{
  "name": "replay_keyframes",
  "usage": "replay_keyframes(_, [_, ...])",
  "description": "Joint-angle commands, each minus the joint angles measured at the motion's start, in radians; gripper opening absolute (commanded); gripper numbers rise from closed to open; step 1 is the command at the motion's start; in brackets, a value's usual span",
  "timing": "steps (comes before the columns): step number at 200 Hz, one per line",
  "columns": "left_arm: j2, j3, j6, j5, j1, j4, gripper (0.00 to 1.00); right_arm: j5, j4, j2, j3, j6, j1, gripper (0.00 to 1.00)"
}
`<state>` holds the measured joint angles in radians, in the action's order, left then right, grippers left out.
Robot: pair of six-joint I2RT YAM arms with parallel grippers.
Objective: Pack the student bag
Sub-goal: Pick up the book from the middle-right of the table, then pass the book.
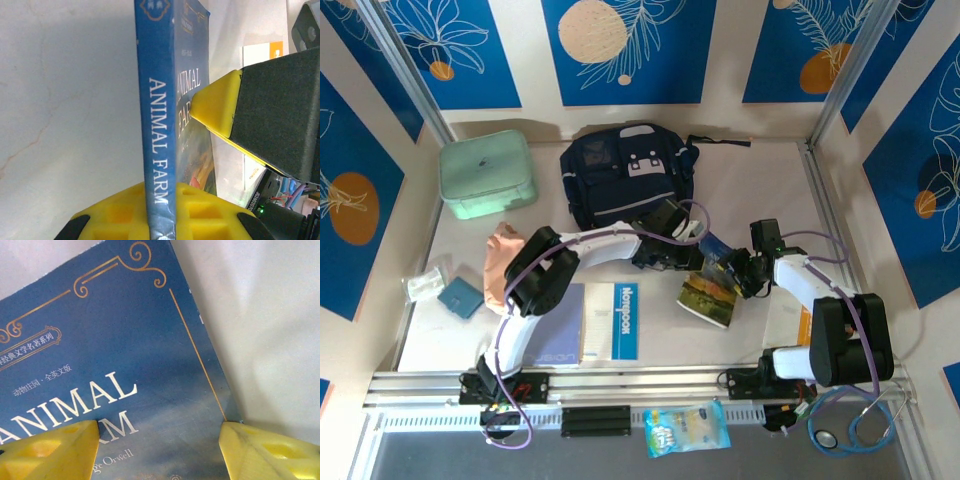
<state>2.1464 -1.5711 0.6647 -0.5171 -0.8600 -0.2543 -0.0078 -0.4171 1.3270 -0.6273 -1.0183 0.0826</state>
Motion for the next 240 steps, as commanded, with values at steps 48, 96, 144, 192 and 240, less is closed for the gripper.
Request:
replay_keyframes(48, [-0.342,0.169,-0.023,0.152,0.181,0.096,0.00,-0.196,0.314,-0.109,0.031,-0.043,0.067,0.77])
replay_keyframes(96, [-0.586,0.427,0.264,0.214,0.341,0.415,0.00,-0.239,0.603,-0.092,0.018,-0.214,0.215,0.91])
replay_keyframes(144, [-0.724,0.565,0.452,0.304,0.411,0.594,0.00,-0.211,0.861,0.034,-0.083,-0.350,0.387,0.98])
replay_keyframes(192, [-0.754,0.643,0.586,0.345,0.426,0.737,0.00,-0.152,1.007,0.155,-0.180,-0.417,0.471,0.97])
replay_keyframes(240, [-0.755,0.688,0.708,0.369,0.427,0.851,0.00,-0.072,1.062,0.202,-0.221,-0.408,0.510,0.90])
